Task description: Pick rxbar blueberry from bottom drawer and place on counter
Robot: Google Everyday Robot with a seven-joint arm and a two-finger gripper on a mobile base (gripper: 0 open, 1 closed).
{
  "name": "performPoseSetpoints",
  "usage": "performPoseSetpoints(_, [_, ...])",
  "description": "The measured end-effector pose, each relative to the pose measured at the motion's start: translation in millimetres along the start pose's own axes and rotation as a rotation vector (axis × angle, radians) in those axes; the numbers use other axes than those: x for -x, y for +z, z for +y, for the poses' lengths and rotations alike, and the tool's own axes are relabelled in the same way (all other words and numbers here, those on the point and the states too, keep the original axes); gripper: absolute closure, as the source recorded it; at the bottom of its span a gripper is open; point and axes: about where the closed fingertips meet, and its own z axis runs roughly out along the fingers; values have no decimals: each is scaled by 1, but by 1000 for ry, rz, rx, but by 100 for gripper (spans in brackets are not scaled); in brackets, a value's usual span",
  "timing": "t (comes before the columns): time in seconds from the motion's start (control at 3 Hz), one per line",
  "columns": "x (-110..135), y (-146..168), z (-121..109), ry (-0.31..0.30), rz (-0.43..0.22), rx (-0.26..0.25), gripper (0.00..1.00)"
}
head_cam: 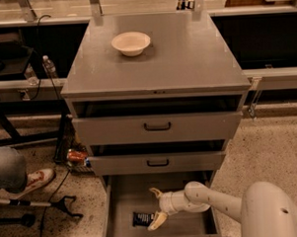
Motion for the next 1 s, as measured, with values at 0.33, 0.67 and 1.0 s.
performPoseSetpoints(0.33, [-23,35,-5,-38,51,48,0])
performPoseSetpoints(0.67, [-37,61,-1,-68,97,83,0])
performPoseSetpoints(1.0, [-48,81,8,-93,138,104,0])
